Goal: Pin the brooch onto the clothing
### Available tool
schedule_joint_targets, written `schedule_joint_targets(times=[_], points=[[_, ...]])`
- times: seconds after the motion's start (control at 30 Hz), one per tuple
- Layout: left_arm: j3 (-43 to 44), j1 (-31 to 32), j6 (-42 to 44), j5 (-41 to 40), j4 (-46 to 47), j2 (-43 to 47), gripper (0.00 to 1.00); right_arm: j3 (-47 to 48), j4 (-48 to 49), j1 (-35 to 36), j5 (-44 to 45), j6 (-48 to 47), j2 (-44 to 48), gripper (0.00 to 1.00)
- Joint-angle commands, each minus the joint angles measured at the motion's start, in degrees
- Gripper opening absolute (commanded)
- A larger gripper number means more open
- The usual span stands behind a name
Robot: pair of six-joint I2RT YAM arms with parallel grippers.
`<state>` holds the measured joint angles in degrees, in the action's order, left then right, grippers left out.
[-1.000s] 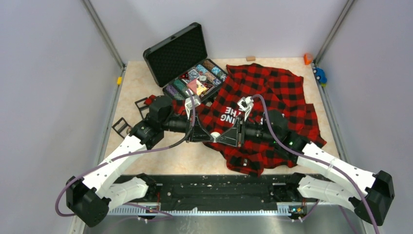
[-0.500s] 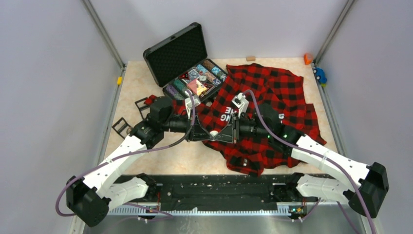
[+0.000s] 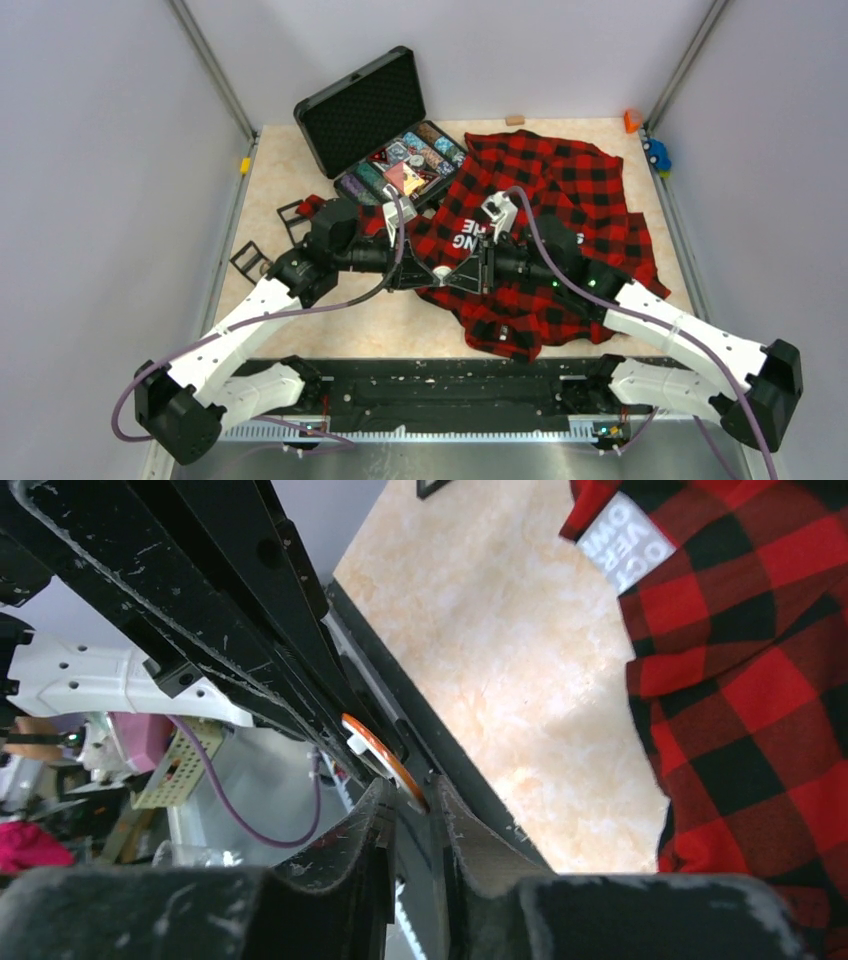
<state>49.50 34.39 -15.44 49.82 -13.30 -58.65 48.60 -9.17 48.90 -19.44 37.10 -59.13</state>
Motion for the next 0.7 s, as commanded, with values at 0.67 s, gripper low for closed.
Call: schedule_joint_targets(times=[0.67], points=[[1.2,-2.4,-5.8,-19.9,-0.2,0.3,0.00,-10.3,2.0,-0.6,26.7,-7.0,13.6,0.60]])
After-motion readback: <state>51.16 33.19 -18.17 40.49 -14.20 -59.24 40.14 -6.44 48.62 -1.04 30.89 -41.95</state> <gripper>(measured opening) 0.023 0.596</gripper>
